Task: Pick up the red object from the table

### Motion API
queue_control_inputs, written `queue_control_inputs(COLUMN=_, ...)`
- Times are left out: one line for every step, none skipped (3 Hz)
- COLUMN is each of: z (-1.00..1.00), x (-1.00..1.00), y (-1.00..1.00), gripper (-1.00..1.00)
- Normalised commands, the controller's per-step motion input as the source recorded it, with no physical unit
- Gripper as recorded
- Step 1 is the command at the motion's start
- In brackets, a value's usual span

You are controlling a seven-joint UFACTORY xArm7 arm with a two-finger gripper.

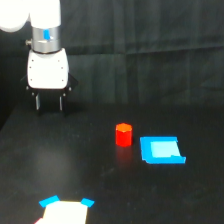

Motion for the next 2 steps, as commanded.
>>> queue_control_inputs(z=-0.32, x=1.0, y=-0.49, gripper=1.0)
queue_control_inputs(z=-0.26, x=1.0, y=-0.89, gripper=0.87)
